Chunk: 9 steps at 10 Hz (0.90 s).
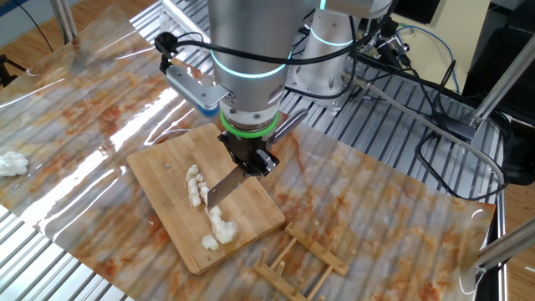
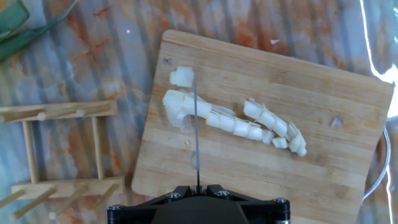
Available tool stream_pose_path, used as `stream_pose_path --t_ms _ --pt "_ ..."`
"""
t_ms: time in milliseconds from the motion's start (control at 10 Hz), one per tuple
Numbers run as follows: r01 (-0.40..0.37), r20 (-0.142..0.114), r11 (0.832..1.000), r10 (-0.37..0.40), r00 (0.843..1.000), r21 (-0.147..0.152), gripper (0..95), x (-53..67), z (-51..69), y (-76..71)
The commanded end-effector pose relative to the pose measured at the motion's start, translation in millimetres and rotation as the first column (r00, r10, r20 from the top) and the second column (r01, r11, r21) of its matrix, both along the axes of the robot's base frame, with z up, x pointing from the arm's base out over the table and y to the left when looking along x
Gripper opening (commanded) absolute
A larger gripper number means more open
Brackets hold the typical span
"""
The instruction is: Chop the scallions
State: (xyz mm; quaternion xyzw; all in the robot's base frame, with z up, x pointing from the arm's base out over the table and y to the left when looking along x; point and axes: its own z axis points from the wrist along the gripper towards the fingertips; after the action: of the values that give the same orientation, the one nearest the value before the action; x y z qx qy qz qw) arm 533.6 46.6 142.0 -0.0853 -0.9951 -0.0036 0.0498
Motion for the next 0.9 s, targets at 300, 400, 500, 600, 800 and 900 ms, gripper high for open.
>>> stream_pose_path --t_ms 300,400,500,600,800,900 --pt "-0.04 0.021 0.999 0.039 0.999 0.027 0.0 -1.5 0.4 -0.8" --pt "-0.02 0.019 0.999 0.02 1.0 0.038 0.0 -1.5 0.4 -0.8" --pt "0.002 0.02 1.0 -0.002 1.0 0.03 0.0 -1.5 0.4 -0.8" --pt "0.018 0.02 1.0 -0.019 1.0 0.025 0.0 -0.2 -0.2 4.3" --pt "0.057 0.019 0.998 -0.057 0.998 0.022 0.0 6.5 -0.8 27.5" --pt "0.064 0.02 0.998 -0.065 0.998 0.02 0.0 10.0 0.0 35.8"
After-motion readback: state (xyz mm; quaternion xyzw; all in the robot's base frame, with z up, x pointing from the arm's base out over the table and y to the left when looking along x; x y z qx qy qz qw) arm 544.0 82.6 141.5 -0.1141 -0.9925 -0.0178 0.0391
